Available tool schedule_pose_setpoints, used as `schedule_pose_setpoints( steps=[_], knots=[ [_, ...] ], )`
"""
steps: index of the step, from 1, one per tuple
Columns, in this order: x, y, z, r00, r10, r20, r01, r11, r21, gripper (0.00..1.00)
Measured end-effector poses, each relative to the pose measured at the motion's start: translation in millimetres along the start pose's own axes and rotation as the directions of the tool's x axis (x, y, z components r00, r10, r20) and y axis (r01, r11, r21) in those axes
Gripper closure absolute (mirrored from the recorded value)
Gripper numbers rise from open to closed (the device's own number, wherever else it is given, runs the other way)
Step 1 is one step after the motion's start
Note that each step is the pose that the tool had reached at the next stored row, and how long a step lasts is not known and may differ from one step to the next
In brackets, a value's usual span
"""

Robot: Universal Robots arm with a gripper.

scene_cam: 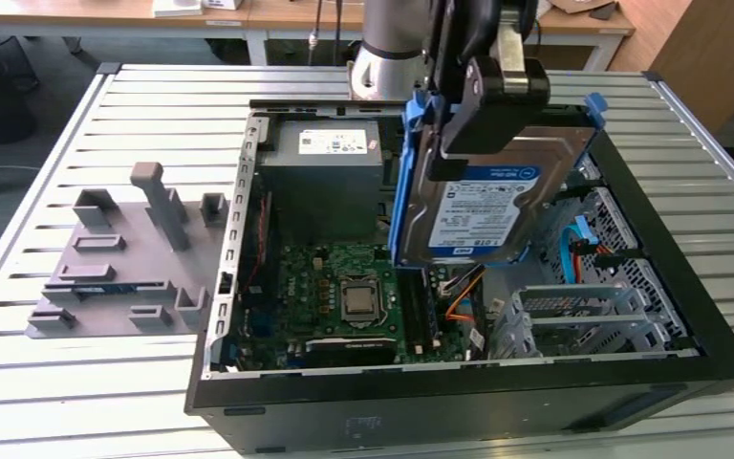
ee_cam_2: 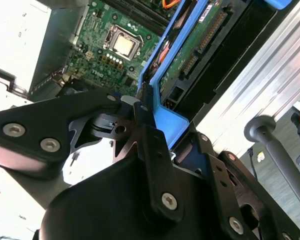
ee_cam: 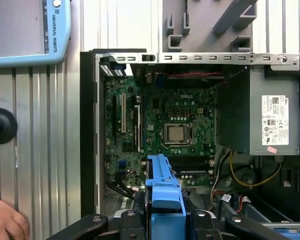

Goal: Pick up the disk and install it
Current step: 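Insert the disk into the insertion slot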

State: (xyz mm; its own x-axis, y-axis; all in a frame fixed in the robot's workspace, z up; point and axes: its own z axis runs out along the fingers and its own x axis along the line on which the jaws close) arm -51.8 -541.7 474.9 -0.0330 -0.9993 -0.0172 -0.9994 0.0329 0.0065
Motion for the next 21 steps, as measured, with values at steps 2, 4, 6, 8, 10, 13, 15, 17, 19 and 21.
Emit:
schedule_pose_setpoints(
  steps=[2, 4, 6, 8, 10, 13, 15, 17, 19, 21],
  knots=[
    [0.5, -4.7, 0.1, 1.0, 0.0, -0.0002, 0.0, 1.0, 0.0, 0.64],
    [0.6, -8.1, 0.4, 1.0, 0.0, -0.0002, 0.0, 1.0, 0.0, 0.64],
    [0.7, -10.5, 0.8, 1.0, 0.0, 0.0, 0.0, 1.0, 0.0, 0.64],
    [0.9, -13.1, 1.2, 1.0, 0.0, -0.0002, 0.0, 1.0, 0.0, 0.64],
    [1.7, -15.4, 2.0, 1.0, 0.0, 0.0, 0.0, 1.0, 0.0, 0.64],
    [6.3, -17.6, 3.3, 1.0, 0.0, 0.0, 0.0, 1.0, 0.0, 0.64],
    [10.1, -19.0, 4.1, 1.0, 0.0, -0.0001, 0.0, 1.0, 0.0, 0.64],
    [13.4, -20.8, 5.1, 1.0, 0.0, -0.0001, 0.0, 1.0, 0.0, 0.64],
    [16.1, -23.4, 5.9, 1.0, 0.0, -0.0001, 0.0, 1.0, 0.0, 0.64],
    [18.2, -27.1, 6.8, 1.0, 0.0, -0.0001, 0.0, 1.0, -0.0001, 0.64]
  ],
)
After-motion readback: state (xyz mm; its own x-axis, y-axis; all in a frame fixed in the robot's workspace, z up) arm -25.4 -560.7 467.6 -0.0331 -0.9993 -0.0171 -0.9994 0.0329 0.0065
